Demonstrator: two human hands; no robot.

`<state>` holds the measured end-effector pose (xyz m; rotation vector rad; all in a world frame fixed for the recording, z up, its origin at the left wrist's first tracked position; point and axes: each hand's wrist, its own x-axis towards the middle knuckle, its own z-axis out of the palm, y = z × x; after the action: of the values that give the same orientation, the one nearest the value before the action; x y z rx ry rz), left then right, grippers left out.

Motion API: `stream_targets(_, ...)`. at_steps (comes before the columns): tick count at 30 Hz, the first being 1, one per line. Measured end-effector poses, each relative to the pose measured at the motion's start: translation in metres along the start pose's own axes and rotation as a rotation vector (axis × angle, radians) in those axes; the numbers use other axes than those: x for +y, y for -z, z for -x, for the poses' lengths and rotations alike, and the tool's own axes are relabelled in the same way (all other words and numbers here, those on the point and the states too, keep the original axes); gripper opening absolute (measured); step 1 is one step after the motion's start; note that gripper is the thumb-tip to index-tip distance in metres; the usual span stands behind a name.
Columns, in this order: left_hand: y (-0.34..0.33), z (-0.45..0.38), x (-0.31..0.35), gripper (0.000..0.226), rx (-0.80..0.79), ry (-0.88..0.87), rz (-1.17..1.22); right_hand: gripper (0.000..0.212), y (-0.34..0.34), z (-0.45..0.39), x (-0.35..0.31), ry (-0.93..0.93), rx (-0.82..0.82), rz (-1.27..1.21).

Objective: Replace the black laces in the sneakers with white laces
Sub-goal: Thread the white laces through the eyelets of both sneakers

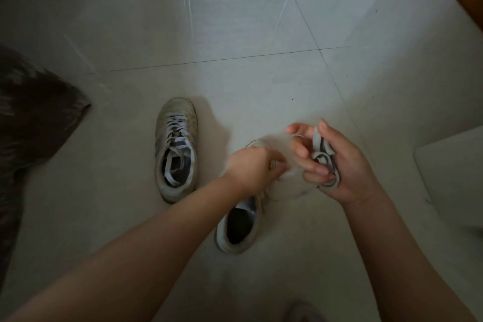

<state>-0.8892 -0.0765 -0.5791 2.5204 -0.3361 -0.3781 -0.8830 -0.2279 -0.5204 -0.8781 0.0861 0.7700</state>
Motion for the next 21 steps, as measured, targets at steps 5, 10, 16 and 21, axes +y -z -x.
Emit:
stream_targets(5, 0.026, -0.031, -0.017, 0.020, 0.186, 0.227, 0.546, 0.035, 0.013, 0.000, -0.003, 0.095, 0.371, 0.165)
stream_targets(10, 0.030, -0.019, 0.009, 0.015, -0.446, 0.007, 0.660, 0.024, 0.013, -0.005, 0.009, 0.104, 0.435, 0.110)
stream_targets(16, 0.022, -0.019, 0.004, 0.021, -0.489, 0.014, 0.653, 0.015, 0.020, -0.007, 0.013, 0.145, 0.515, 0.147)
stream_targets(21, 0.025, -0.032, -0.010, 0.028, -0.027, 0.242, 0.953, 0.008, 0.035, -0.008, 0.022, 0.082, 0.626, 0.205)
